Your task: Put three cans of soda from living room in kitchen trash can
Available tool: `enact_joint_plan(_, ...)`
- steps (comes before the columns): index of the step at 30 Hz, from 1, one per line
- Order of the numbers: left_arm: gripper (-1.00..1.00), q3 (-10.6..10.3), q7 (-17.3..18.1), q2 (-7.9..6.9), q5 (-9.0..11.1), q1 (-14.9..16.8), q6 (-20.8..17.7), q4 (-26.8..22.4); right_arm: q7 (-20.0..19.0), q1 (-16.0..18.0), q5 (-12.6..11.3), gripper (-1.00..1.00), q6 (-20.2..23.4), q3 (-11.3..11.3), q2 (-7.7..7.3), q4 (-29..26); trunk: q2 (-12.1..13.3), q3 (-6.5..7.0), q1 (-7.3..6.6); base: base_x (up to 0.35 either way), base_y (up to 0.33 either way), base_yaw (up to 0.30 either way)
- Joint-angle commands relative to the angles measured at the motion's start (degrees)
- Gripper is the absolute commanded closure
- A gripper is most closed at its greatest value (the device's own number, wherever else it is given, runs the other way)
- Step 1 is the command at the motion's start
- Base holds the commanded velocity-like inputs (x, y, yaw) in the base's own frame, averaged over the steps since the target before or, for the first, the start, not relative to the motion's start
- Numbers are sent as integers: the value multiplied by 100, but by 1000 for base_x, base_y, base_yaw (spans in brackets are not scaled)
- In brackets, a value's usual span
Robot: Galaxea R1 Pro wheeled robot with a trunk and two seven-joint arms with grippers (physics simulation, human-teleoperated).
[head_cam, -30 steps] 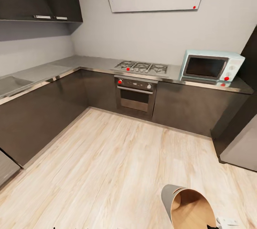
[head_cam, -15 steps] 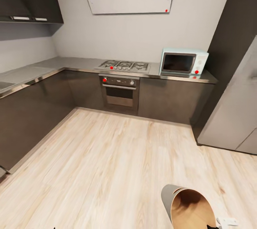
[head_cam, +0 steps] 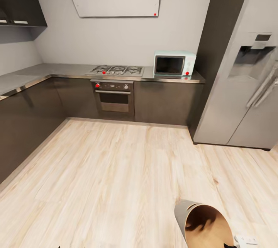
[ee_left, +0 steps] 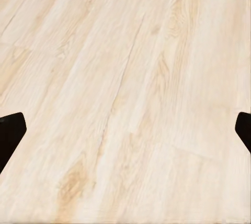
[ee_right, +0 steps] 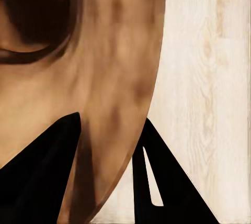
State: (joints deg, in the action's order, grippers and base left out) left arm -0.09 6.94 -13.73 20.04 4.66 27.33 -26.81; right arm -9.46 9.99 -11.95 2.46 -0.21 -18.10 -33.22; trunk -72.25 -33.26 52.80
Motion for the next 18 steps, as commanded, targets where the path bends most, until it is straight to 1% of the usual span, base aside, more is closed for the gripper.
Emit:
enact_joint_plan(1, -100, 0, 0, 1, 0, 0, 0, 0, -1, 3, -18, 100, 0, -5, 0, -9, 0, 3, 0, -321, 0, -252)
enact_joint_plan(18, -100, 0, 0, 4, 0, 0, 0, 0, -3, 3, -18, 100, 0, -8, -3, -9, 0, 57, 0, -321, 0, -252)
